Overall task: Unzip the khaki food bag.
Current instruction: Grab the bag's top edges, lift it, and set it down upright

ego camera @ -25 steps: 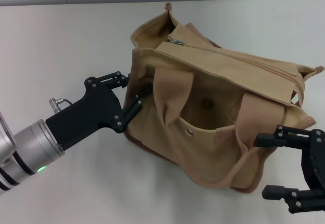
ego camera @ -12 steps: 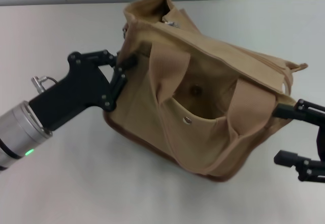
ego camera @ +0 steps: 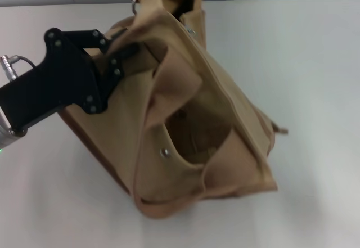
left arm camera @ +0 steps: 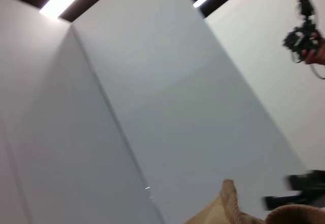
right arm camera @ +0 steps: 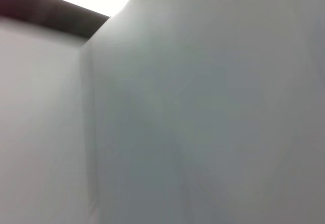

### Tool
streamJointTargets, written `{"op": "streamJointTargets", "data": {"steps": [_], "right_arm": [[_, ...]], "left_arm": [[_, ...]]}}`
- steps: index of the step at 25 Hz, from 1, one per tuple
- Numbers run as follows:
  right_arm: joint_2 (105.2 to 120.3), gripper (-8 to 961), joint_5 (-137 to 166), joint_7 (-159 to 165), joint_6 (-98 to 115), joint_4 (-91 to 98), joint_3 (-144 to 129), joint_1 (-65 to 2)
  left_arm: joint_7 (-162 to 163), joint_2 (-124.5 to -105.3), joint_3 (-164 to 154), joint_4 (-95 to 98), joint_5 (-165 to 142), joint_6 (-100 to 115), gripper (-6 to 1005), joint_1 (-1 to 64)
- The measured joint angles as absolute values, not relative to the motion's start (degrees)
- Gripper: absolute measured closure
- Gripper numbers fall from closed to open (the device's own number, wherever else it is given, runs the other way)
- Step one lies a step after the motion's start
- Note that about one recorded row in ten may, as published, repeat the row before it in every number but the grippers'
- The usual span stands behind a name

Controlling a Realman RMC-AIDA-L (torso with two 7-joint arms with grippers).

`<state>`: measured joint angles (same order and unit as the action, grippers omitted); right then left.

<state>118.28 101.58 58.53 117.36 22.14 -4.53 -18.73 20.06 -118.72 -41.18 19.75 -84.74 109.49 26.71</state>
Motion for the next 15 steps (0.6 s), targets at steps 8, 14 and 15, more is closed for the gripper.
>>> {"op": "streamJointTargets", "data": {"steps": [8, 14, 15], "right_arm": [[119.00, 158, 98.7, 61.9, 111.9, 16.1, -8.5, -24.8], [119.34, 158, 98.8, 58.3, 111.6, 17.3, -14.9, -28.5], [119.48, 158, 98.6, 55.2, 111.3, 16.8, -16.0, -29.1]], "left_arm": [[16.8, -119.09, -47.4, 21.6, -84.6, 109.0, 922, 27.5], [16.7, -119.11, -47.7, 21.4, -84.6, 108.8, 921, 27.5], [16.7, -119.14, -47.7, 21.4, -84.6, 108.8, 921, 27.4]]}}
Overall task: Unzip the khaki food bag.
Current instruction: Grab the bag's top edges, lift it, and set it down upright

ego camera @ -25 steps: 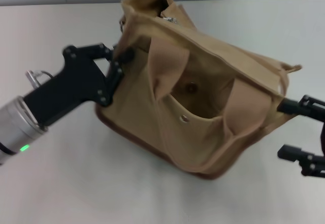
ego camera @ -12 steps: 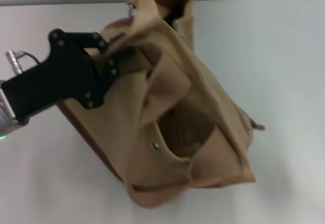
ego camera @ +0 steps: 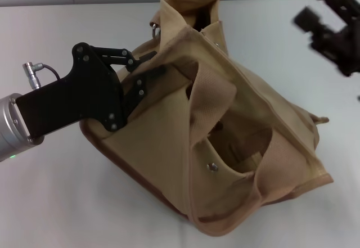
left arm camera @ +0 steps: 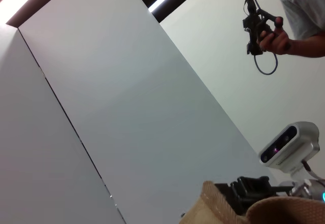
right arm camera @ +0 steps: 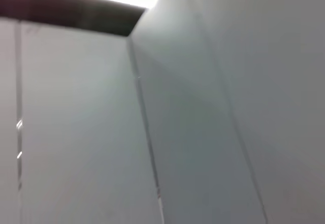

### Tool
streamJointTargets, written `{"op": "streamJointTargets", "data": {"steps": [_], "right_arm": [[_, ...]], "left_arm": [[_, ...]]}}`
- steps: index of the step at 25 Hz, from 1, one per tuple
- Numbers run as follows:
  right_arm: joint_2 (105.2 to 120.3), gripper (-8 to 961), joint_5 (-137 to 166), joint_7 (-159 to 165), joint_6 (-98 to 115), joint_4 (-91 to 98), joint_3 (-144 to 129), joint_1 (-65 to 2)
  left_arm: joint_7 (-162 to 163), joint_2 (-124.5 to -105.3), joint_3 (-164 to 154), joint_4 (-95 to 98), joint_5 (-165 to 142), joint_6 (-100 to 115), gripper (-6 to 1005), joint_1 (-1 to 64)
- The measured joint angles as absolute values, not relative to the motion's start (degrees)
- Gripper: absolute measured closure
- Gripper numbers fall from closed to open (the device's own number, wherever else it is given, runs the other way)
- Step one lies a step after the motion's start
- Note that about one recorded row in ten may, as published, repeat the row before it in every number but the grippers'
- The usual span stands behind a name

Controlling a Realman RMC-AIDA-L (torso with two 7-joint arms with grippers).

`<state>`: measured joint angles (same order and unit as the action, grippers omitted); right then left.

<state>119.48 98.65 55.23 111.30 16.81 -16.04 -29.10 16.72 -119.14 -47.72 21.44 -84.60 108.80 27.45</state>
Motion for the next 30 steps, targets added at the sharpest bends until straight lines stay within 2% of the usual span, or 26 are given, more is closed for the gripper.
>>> {"op": "streamJointTargets", "data": {"steps": [6, 18, 30], "right_arm": [[119.71, 158, 98.2, 23.7, 110.6, 7.3, -16.5, -31.3], [119.47, 159, 99.4, 16.2, 106.8, 4.8, -19.6, -35.0], [119.35, 159, 100.2, 27.5, 102.4, 17.3, -31.9, -28.6]], "left_arm": [[16.6, -119.10, -49.3, 21.6, -84.4, 108.7, 921, 27.6], [15.1, -119.09, -51.3, 21.6, -84.2, 108.6, 922, 27.9], [14.2, -119.09, -51.7, 22.0, -84.6, 108.2, 922, 27.9]]}}
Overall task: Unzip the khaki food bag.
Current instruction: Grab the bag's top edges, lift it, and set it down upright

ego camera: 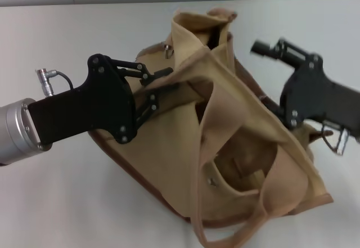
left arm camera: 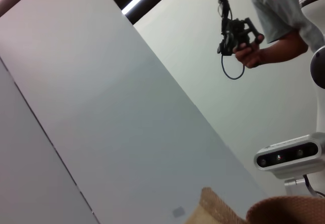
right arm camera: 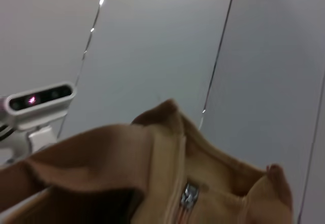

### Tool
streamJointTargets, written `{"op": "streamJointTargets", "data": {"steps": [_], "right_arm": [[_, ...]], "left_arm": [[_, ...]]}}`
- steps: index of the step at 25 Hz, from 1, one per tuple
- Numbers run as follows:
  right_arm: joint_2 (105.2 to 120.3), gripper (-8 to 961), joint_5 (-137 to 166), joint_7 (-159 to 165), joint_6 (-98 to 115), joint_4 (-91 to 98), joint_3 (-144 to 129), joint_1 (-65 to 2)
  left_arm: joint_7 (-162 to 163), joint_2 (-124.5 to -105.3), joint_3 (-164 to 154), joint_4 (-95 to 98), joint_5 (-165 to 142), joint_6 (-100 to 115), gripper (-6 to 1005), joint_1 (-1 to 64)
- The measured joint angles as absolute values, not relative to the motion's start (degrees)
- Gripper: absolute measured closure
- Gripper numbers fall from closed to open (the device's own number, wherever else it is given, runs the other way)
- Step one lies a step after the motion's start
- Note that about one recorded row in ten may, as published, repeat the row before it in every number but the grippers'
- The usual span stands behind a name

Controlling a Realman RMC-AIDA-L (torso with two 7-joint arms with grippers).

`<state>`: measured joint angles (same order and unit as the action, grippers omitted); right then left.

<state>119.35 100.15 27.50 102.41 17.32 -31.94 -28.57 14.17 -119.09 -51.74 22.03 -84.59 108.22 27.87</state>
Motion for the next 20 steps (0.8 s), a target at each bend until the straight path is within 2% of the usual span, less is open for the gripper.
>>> {"op": "streamJointTargets", "data": {"steps": [4, 9, 20], "right_arm": [[119.46, 159, 97.6, 28.4, 104.5, 18.7, -32.9, -25.3], [119.50, 159, 90.0, 28.6, 106.7, 17.5, -32.2, -24.4], [119.68, 159, 86.9, 26.0, 106.5, 13.9, -39.7, -29.5]], "left_arm": [[11.6, -118.94, -54.4, 22.1, -84.5, 108.1, 922, 28.0], [9.7, -119.00, -56.5, 22.2, -84.4, 108.0, 922, 28.0], [7.7, -119.09, -59.6, 22.2, -84.3, 107.9, 922, 28.5]]}}
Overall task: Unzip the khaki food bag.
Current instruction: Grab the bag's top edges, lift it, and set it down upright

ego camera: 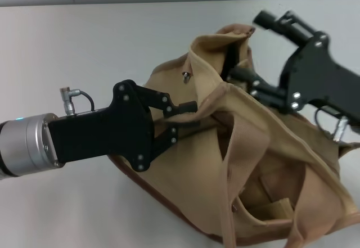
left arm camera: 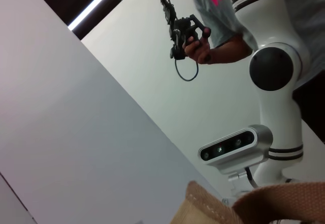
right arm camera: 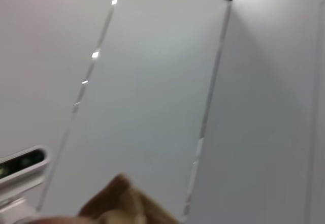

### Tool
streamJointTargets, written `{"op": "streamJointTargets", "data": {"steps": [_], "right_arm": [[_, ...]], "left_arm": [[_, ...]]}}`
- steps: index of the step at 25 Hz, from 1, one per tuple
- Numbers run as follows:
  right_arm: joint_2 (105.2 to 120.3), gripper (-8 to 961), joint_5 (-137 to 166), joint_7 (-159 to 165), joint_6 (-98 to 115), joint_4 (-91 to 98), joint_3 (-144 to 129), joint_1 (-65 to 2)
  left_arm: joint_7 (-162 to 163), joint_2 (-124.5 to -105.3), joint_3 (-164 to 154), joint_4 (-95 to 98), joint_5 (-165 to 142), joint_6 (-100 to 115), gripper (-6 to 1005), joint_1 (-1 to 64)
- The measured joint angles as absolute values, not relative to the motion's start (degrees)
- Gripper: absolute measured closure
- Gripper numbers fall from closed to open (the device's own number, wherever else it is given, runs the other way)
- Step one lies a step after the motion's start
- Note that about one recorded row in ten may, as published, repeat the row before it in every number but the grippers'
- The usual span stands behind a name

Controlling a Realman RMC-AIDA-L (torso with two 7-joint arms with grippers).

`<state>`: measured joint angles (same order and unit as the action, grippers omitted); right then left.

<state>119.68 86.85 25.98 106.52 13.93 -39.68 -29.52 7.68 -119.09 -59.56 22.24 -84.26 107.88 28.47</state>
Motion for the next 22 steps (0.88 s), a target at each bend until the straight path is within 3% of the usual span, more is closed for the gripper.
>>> {"op": "streamJointTargets", "data": {"steps": [9, 22], "right_arm": [[119.46, 159, 87.9, 28.3, 101.6, 16.2, -47.3, -28.7], [118.90, 160, 99.7, 44.8, 105.8, 33.3, -46.3, -21.6]], "left_arm": [[6.0, -119.00, -59.5, 22.3, -84.3, 107.7, 922, 28.6], [5.6, -119.09, -59.1, 22.9, -83.0, 107.3, 921, 28.6]]}}
